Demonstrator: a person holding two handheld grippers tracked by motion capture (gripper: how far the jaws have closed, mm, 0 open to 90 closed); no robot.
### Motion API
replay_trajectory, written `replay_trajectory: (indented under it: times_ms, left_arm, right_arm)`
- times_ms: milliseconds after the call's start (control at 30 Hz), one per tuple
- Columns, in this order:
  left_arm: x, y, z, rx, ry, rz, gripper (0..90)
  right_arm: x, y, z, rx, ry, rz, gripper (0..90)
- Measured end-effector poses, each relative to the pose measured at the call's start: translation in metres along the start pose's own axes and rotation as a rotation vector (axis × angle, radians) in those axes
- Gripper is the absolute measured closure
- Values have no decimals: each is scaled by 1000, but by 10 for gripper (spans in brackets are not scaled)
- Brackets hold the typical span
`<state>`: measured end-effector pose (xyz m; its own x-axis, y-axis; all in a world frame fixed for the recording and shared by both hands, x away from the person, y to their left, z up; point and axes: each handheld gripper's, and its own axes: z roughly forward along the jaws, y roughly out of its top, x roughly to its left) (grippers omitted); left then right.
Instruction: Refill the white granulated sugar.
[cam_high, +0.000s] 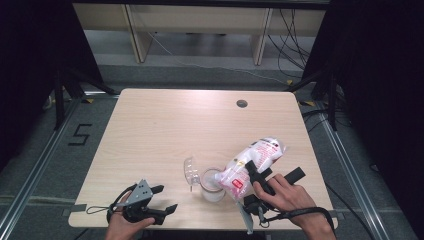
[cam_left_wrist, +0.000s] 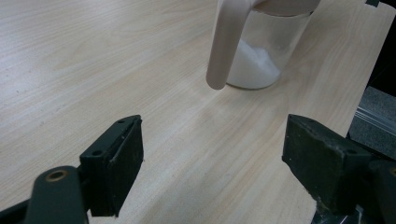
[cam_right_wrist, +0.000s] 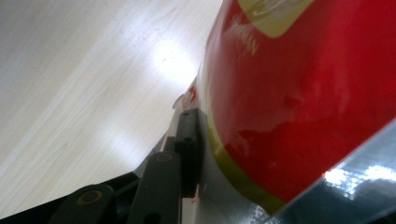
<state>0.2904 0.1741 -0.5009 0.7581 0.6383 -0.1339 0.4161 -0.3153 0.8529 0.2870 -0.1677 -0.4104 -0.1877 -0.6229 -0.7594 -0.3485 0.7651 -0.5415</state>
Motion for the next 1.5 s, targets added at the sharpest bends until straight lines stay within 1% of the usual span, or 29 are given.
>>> replay_trajectory:
  times_ms: [33,67,133,200,267,367,400,433,500,533,667,700,733,767,800,833,867,900,933,967,1000,1100,1133,1200,1300,1333,1367,1467,1500]
  left_arm:
    - [0,0,0,0,0,0,201]
    - [0,0,0,0,0,0,201]
    - [0,0,0,-2,0,0,201]
    - [0,0,0,-4,-1,-2,201]
    - [0,0,0,1,1,2,200]
    - [0,0,0,3,3,6,201]
    - [0,0,0,0,0,0,200]
    - [0,0,0,1,0,0,201]
    - [0,0,0,-1,-1,0,201]
    - [0,0,0,-1,-1,0,201]
    - [-1,0,1,-6,-3,-8,201]
    - [0,0,0,-1,-1,2,201]
    - [-1,0,0,-10,-2,-7,201]
    - [1,1,-1,11,6,13,201]
    - [0,1,0,-1,-1,0,201]
    - [1,1,-1,10,0,12,201]
    - [0,0,0,0,-1,-1,201]
    - [0,0,0,0,-2,1,201]
    - [0,1,0,7,-1,6,201]
    - [-1,1,0,-4,-3,-6,200]
    - [1,1,-1,4,2,11,200]
    - [1,1,-1,9,2,11,200]
    - [-1,1,1,-9,-3,-6,201]
    - [-1,1,1,-8,-4,-12,200]
    - [1,1,0,-6,-7,16,201]
    - [1,1,0,-6,-5,15,200]
    - [1,1,0,-8,-6,14,200]
    - [0,1,0,-8,-6,14,201]
    - [0,1,0,-8,-6,14,200]
  right_arm:
    - [-1,0,0,5,3,-2,721]
    - [-3,-2,1,-3,10,-32,722]
    - [-4,-3,1,7,-1,-37,722]
    - [-3,-2,2,8,-8,-37,722]
    - [-1,-1,2,19,15,-7,722]
    - [1,-1,3,19,20,-24,722]
    - [1,-1,3,24,19,-49,723]
    - [1,-1,3,23,36,-42,722]
    - [2,-1,3,24,32,-43,724]
    - [4,-1,3,16,25,-12,723]
    - [3,-2,2,24,13,-17,726]
    - [4,-2,2,23,13,-18,726]
    - [-1,-4,2,21,22,-83,726]
    - [-1,-4,2,21,22,-83,726]
    - [2,-3,1,26,23,-35,727]
    - [2,-2,1,17,17,-19,727]
    - [2,-2,1,16,12,-22,727]
    - [-1,-2,1,29,18,-65,727]
    - [-1,-3,1,28,22,-60,727]
    - [0,-3,1,30,9,-54,727]
    - [-1,-4,1,37,9,-64,727]
    - [-2,-5,0,39,23,-64,728]
    - [-3,-5,0,41,25,-71,728]
    - [-4,-5,-1,48,12,-85,729]
    - [-6,-6,-1,44,24,-81,730]
    - [-8,-6,0,41,18,-116,731]
    - [-7,-7,-1,50,14,-85,733]
    - [-8,-8,-1,46,16,-79,738]
    - [-7,-8,-1,36,31,-62,740]
